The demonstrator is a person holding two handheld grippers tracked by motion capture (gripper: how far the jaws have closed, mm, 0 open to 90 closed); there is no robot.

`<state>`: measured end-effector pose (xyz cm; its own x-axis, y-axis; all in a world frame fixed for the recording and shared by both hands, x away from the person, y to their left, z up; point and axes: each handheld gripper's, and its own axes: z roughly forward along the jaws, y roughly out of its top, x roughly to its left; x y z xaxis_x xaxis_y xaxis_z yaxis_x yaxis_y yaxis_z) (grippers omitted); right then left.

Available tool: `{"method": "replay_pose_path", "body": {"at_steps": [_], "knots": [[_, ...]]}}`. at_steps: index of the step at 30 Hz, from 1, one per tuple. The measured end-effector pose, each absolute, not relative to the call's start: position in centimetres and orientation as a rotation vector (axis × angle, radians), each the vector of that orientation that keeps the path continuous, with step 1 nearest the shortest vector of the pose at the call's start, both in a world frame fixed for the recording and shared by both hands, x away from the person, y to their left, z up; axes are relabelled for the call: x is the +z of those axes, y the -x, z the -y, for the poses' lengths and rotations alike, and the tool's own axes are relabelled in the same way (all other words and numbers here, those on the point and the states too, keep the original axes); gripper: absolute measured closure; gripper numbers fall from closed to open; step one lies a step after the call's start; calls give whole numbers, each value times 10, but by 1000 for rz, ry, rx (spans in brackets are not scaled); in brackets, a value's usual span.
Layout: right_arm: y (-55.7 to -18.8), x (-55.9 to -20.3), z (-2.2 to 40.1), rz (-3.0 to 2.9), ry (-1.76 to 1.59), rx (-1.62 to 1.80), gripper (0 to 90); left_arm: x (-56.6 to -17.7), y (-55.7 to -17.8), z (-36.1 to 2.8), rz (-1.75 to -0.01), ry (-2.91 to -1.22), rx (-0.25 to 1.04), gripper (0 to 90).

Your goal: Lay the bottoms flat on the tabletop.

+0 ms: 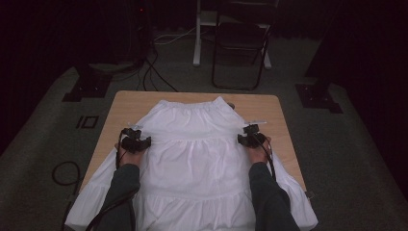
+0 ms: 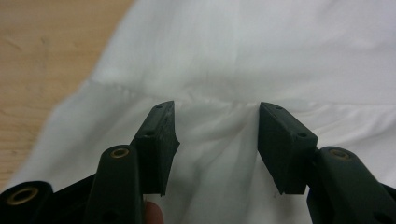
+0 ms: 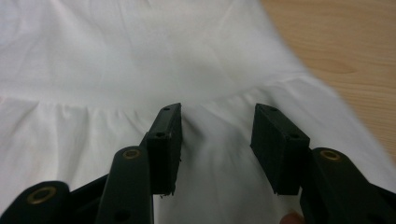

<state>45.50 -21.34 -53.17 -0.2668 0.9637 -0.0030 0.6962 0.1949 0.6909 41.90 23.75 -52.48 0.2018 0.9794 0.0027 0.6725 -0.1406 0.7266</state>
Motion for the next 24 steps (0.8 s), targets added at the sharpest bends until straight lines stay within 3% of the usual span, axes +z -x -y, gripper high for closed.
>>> {"method": "replay_pose_path", "body": {"at_steps": [5,11,18,24], "knots": [[-416,-505,241,-2001,-1521,938,516,-504,-384,-251,-1469,-1874,645,471],[-340,-484,277,-1984,-1448,1043,495,-495,-321,-263,-1405,-1928,666,459],[-265,-507,310,-1981,-1449,916,465,-505,-251,-279,-1426,-1940,776,454],[-225,-528,320,-2011,-1494,854,442,-520,-205,-291,-1502,-1876,770,449]]}}
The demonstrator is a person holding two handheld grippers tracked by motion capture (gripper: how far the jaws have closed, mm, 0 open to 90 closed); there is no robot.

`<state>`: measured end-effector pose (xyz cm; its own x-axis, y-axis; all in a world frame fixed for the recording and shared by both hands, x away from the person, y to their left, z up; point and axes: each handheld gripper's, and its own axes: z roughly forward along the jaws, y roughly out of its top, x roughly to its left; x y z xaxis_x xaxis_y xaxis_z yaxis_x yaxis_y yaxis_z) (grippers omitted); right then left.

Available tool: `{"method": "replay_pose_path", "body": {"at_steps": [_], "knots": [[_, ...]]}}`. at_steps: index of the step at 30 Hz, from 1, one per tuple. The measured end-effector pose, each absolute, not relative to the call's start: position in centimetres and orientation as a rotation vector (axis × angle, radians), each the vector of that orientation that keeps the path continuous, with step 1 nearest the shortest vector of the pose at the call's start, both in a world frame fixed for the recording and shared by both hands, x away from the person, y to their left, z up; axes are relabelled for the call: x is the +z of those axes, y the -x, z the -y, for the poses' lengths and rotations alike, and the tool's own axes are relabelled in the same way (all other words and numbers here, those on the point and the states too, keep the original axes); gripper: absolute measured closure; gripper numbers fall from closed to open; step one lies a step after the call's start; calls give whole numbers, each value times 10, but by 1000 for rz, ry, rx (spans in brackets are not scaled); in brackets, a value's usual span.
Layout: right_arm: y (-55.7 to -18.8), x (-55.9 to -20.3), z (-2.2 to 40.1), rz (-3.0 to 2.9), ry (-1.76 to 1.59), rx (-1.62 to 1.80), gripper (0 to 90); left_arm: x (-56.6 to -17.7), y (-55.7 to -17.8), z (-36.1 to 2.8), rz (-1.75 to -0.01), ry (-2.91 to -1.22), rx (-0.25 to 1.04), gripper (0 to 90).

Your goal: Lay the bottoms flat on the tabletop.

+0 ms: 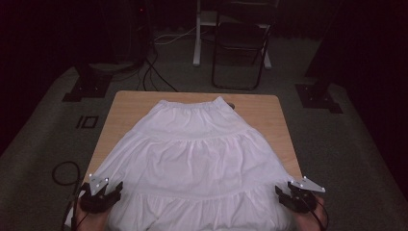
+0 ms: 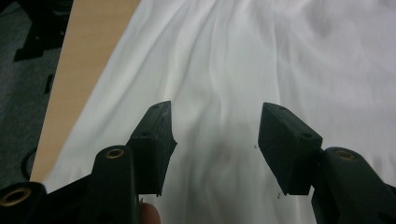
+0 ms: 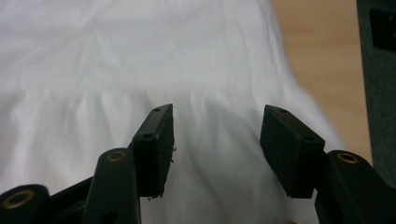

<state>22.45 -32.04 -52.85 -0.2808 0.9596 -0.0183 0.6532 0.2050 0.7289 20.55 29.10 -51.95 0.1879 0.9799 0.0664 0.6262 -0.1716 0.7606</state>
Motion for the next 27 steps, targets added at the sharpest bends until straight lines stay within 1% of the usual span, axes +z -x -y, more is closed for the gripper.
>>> {"method": "replay_pose_path", "body": {"at_steps": [5,7,8,9,10,16,27], "knots": [[-209,-543,329,-2018,-1560,771,433,-530,-184,-298,-1567,-1876,736,446],[-207,-546,337,-1983,-1572,786,465,-535,-180,-301,-1587,-1890,722,446],[-207,-546,341,-1963,-1577,765,464,-536,-179,-302,-1603,-1888,718,444],[-208,-546,345,-1944,-1589,762,518,-536,-179,-304,-1614,-1884,712,444],[-209,-546,349,-1945,-1587,774,545,-537,-179,-306,-1627,-1869,701,444],[-208,-547,349,-1942,-1581,779,547,-543,-183,-315,-1667,-1838,648,444],[-205,-549,349,-1910,-1596,807,537,-544,-186,-316,-1651,-1838,653,436]]}}
